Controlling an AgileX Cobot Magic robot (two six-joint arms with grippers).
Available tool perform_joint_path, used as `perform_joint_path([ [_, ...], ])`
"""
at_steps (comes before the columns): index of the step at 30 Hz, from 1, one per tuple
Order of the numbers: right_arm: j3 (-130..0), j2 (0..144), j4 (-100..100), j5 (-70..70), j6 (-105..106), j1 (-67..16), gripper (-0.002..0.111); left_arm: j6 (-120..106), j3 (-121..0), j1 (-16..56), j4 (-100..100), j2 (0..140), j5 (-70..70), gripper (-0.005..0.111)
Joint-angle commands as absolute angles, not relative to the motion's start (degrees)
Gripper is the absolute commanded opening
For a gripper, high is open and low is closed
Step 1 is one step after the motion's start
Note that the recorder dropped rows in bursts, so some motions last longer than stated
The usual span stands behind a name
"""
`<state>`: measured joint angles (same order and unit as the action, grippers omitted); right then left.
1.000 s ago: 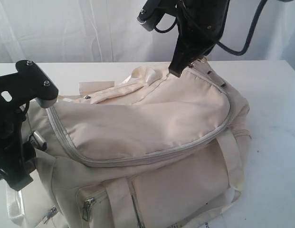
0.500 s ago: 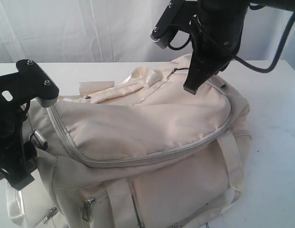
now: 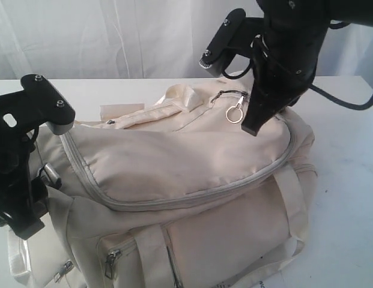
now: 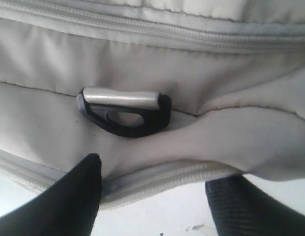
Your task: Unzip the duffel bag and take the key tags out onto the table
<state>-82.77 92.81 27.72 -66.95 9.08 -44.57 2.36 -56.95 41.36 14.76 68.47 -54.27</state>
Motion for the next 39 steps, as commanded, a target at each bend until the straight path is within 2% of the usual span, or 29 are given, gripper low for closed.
perform_joint_path([
  [1, -82.5, 92.5, 20.7, -55.7, 16.0, -44.6, 0.008, 2.8, -57.1, 41.3, 12.5, 68.0, -55.0, 0.064],
  [2, -82.5, 92.7, 19.7, -54.6, 19.7, -44.6, 0.014, 2.8, -57.1, 41.3, 12.5, 68.0, -55.0, 0.064],
  [3, -82.5, 93.8, 19.0, -52.6, 24.0, -44.6, 0.028, 2.8, -57.1, 41.3, 12.5, 68.0, -55.0, 0.064],
  [4, -82.5, 94.4, 19.3, -51.8, 24.7, -44.6, 0.035, 2.8, -57.1, 41.3, 12.5, 68.0, -55.0, 0.064],
  [5, -82.5, 95.9, 19.6, -50.2, 25.5, -44.6, 0.051, 2.8, -57.1, 41.3, 12.5, 68.0, -55.0, 0.064],
  [6, -82.5, 97.2, 19.9, -49.0, 25.8, -44.6, 0.06, 2.8, -57.1, 41.3, 12.5, 68.0, -55.0, 0.064],
  [7, -82.5, 98.3, 20.2, -48.1, 25.8, -44.6, 0.063, 2.8, -57.1, 41.3, 12.5, 68.0, -55.0, 0.064],
  [14, -82.5, 105.4, 25.1, -50.1, 25.3, -44.6, 0.063, 2.8, -57.1, 41.3, 12.5, 68.0, -55.0, 0.064],
  [25, -82.5, 107.1, 31.8, -48.3, 19.0, -44.6, 0.062, 2.8, -57.1, 41.3, 12.5, 68.0, -55.0, 0.064],
  [30, -82.5, 107.1, 34.3, -48.5, 14.8, -44.6, 0.05, 2.8, -57.1, 41.3, 12.5, 68.0, -55.0, 0.064],
  [39, -82.5, 107.1, 34.3, -50.9, 14.7, -44.6, 0.013, 2.8, -57.1, 41.3, 12.5, 68.0, -55.0, 0.064],
])
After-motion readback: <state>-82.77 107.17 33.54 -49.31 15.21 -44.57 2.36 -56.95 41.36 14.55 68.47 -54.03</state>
